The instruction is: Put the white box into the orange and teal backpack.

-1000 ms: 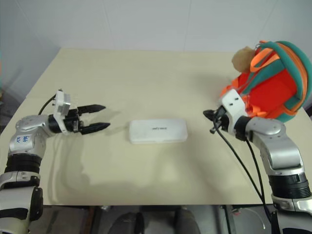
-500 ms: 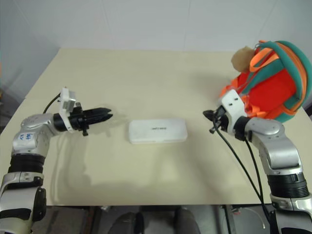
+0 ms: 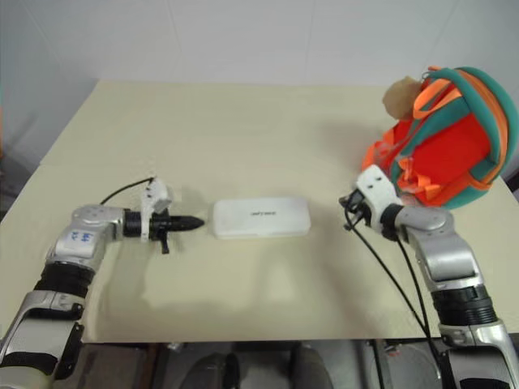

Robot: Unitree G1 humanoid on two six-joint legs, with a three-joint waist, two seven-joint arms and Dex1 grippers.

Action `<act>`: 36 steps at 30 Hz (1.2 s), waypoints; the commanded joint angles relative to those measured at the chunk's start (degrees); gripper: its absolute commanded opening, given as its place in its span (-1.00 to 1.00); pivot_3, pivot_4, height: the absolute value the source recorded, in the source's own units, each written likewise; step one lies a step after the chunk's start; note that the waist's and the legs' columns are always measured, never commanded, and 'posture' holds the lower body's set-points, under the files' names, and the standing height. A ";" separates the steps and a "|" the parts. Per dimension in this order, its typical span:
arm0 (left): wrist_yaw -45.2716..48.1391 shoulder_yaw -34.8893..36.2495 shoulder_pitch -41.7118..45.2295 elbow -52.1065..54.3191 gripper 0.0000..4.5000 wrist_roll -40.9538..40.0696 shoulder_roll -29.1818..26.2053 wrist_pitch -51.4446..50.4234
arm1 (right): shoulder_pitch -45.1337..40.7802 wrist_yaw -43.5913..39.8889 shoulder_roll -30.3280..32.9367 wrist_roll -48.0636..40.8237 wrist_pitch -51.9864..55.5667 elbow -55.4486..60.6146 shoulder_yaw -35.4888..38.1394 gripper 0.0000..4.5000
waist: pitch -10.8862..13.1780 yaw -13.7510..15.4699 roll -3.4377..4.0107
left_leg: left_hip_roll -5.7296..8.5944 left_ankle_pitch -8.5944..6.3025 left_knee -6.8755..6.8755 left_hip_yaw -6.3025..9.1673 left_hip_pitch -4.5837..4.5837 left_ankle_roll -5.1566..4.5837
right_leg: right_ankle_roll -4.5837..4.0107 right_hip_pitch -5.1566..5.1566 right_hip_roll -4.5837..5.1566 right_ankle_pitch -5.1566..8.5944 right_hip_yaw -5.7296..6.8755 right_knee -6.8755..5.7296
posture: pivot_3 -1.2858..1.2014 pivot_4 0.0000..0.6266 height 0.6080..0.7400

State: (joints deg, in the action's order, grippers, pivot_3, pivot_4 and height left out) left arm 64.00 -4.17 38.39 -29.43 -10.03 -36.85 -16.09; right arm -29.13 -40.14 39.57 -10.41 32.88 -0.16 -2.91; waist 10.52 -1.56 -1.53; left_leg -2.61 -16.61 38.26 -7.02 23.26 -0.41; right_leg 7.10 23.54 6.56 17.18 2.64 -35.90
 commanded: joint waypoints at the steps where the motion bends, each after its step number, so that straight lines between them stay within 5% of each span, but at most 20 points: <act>1: 0.58 0.33 0.82 -0.02 -1.00 -0.09 -0.02 -0.63 | -1.97 0.54 -1.26 0.70 0.79 0.90 -0.72 -0.95 | 0.00 -0.01 0.00 | -0.01 0.00 0.00 0.00 0.00 0.00 | 0.00 0.00 0.00 0.00 0.00 0.00 | 0.03 -0.52 1.00; 15: -0.98 3.50 2.34 -0.32 -1.00 -3.70 5.64 -2.45 | -4.45 -0.07 -4.29 3.03 3.99 -0.36 -4.98 -0.95 | 0.00 0.08 0.00 | -0.01 0.00 0.04 -0.01 0.02 0.00 | 0.00 -0.01 0.03 0.00 0.03 -0.01 | 0.03 -0.52 1.00; 36: 0.30 4.41 -0.72 5.46 -1.00 -6.29 6.93 -5.60 | -2.07 -3.56 -4.94 1.25 8.56 8.45 -7.74 -0.95 | 0.00 0.04 0.00 | -0.03 0.00 0.02 0.01 0.02 0.00 | 0.00 -0.01 0.03 0.00 0.04 -0.01 | 0.03 -0.52 1.00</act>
State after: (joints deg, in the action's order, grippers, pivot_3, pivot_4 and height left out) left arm 63.40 0.66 37.79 -27.25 -14.72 -30.29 -21.33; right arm -31.38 -41.47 34.99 -7.71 41.57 4.15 -8.85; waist 10.52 -1.52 -1.53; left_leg -2.63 -16.61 38.29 -7.01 23.28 -0.41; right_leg 7.11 23.53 6.59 17.18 2.68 -35.91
